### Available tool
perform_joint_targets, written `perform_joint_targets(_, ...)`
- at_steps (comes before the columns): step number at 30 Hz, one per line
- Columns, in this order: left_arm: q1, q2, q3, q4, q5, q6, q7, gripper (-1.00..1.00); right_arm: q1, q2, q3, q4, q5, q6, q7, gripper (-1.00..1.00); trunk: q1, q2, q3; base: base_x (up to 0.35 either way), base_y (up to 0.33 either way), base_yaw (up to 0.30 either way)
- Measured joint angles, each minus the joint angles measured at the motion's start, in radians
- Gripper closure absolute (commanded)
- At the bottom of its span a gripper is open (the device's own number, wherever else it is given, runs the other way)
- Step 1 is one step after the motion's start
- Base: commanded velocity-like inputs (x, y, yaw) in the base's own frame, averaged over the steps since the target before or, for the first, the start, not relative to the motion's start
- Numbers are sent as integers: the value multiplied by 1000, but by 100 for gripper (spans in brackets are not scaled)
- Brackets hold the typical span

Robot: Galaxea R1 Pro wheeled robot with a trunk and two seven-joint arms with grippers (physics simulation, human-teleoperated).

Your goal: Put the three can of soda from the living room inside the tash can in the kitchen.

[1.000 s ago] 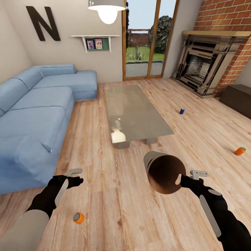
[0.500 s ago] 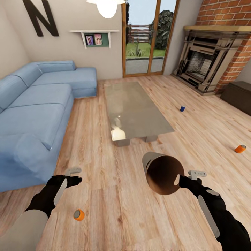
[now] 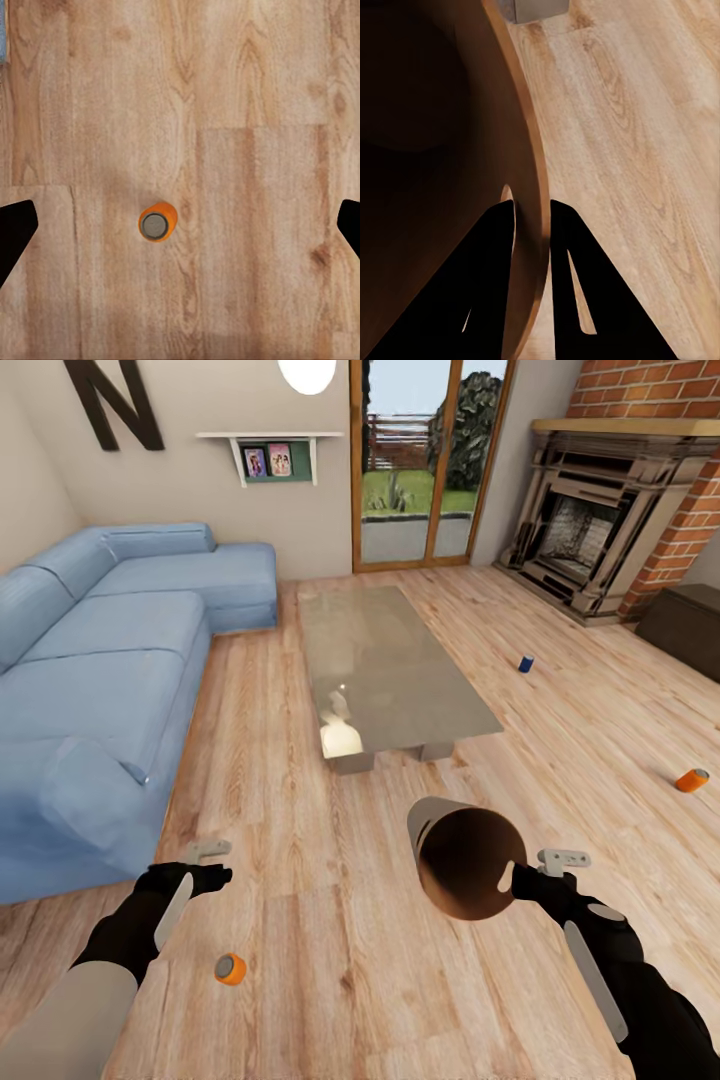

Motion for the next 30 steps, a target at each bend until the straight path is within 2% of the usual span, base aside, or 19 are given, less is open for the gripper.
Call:
perform_joint_targets(20, 1, -6, 1, 0, 3, -3, 0, -100, 0, 0, 4, 2, 1, 0, 0, 100, 0, 0, -32, 0, 22, 0)
perform_joint_targets(25, 1, -7, 1, 0, 7, -7, 0, -100, 0, 0, 30, 2, -1, 0, 0, 100, 0, 0, -40, 0, 0, 16)
perform_joint_targets(30, 1, -7, 1, 0, 7, -9, 0, -100, 0, 0, 36, 2, 2, 0, -1, 100, 0, 0, -48, 0, 0, 82)
